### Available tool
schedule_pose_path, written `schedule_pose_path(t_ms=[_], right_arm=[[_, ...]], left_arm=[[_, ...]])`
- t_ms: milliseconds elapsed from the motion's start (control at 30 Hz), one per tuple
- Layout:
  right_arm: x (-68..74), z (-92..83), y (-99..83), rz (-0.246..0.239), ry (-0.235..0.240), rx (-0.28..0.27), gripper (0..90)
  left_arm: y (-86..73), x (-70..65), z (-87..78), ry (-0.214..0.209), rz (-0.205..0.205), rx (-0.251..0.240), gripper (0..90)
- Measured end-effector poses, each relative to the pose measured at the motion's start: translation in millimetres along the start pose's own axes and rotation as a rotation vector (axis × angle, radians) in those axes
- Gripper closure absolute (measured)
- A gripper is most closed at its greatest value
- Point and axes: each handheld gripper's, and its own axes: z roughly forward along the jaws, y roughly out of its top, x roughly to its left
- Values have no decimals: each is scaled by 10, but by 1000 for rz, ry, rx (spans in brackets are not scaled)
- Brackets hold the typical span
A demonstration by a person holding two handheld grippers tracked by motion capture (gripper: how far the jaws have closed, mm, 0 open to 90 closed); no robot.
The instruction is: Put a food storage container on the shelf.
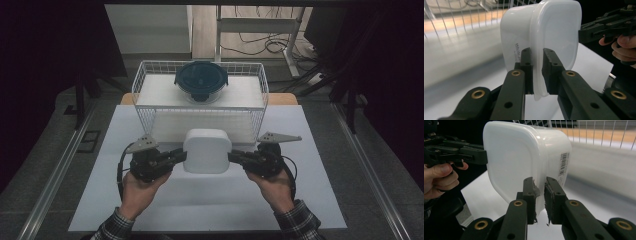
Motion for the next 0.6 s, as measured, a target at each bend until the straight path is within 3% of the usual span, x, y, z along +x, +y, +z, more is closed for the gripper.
schedule_pose_path(t_ms=[333, 600], right_arm=[[112, -95, 544, -59, -15, -38, 787], [193, -145, 1076, -83, -22, -83, 786]], left_arm=[[457, 66, -172, -8, -1, -56, 801], [971, 164, -323, -5, 9, -88, 801]])
